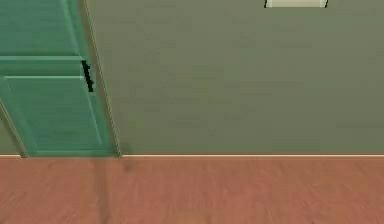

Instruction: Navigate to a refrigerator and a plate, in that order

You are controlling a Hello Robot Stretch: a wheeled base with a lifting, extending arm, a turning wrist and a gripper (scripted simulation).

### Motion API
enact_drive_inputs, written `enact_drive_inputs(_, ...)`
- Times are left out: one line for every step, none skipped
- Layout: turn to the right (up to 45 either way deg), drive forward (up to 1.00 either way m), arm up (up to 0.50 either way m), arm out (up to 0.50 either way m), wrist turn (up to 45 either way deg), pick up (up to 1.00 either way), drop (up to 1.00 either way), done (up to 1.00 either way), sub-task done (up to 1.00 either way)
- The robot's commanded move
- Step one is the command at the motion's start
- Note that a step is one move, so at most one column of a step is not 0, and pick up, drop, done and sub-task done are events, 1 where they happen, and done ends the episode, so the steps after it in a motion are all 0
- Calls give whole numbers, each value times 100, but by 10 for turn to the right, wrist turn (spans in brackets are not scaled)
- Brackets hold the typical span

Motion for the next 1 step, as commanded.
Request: enact_drive_inputs(-450,0,0,0,0,0,0,0,0)
